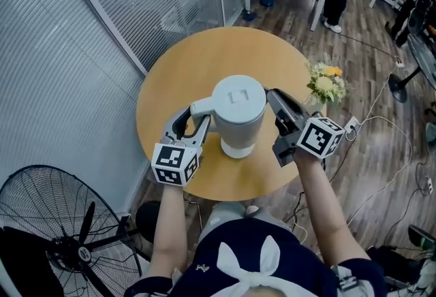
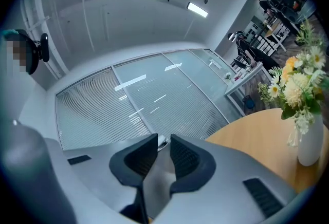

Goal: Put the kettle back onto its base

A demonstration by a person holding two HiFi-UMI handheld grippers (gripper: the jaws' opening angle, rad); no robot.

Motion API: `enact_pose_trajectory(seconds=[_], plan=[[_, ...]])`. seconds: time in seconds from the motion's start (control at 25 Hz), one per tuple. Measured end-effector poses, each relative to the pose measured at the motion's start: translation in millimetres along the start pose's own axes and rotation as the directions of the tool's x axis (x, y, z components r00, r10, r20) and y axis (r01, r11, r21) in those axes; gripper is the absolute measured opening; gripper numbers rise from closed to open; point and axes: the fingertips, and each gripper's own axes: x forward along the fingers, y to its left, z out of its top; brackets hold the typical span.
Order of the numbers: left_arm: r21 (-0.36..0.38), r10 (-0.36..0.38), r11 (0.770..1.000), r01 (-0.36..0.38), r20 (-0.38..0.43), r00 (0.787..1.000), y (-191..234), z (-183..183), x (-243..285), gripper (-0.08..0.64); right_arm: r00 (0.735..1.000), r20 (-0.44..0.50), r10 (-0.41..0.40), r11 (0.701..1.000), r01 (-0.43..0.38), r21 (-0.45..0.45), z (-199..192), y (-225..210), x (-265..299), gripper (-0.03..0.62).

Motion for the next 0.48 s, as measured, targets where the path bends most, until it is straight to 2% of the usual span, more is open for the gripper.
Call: enact_pose_trajectory(seconds=[0.48], plan=[[-0.019, -0.019, 1.0, 0.018, -0.037, 0.999, 4, -19, 11, 0.198, 0.998, -0.026, -0.051, 0.998, 0.052, 0.025, -13, -20, 4, 0.069]])
